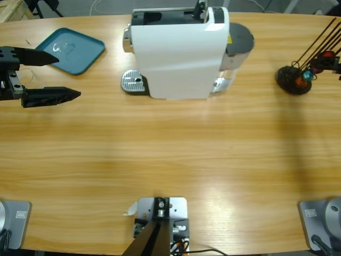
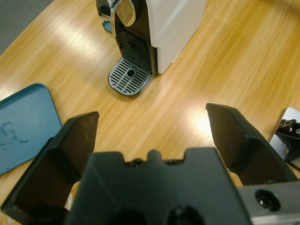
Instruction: Pour coffee
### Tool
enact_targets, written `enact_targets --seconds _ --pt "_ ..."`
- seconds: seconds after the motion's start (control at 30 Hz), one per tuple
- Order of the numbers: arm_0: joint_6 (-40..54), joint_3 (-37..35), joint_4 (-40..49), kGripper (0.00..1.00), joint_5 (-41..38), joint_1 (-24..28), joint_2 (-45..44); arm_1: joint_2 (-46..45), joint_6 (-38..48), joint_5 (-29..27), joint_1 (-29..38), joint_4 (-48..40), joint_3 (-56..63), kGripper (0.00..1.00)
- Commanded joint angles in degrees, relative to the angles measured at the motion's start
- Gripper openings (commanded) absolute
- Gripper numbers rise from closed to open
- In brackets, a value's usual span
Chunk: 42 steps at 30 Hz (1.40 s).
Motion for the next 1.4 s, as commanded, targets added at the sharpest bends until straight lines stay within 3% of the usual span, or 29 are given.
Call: enact_targets --seconds 0.03,0.23,0.33,0.47,0.53,0.7,1.4 --pt "-1.43 0.72 0.73 1.000 0.38 -0.31 1.85 -0.67 -0.26 0.81 -0.82 -0.79 0.87 0.600" --pt "-2.24 0.86 0.47 1.000 0.26 -1.45 2.90 -1.40 -0.12 1.07 -0.82 -0.47 -0.03 0.582" --pt "-2.58 0.86 0.34 1.000 0.26 -2.24 3.57 -1.51 -0.09 0.99 -0.82 -0.53 -0.29 0.479" --pt "-2.72 0.95 0.22 1.000 0.26 -3.03 4.38 -2.28 -0.07 0.99 -0.82 -0.40 -0.45 0.462" --pt "-2.86 0.95 0.20 1.000 0.26 -3.17 4.55 -2.69 -0.07 1.02 -0.82 -0.49 -0.52 0.226" --pt "-3.03 0.37 -0.08 1.000 0.35 -3.29 4.43 -3.04 -0.09 1.74 -0.82 -0.69 -0.59 0.003" --pt "-3.30 1.69 -0.59 1.000 0.70 -3.29 5.08 -6.33 3.13 1.46 -0.82 1.62 -4.35 0.000"
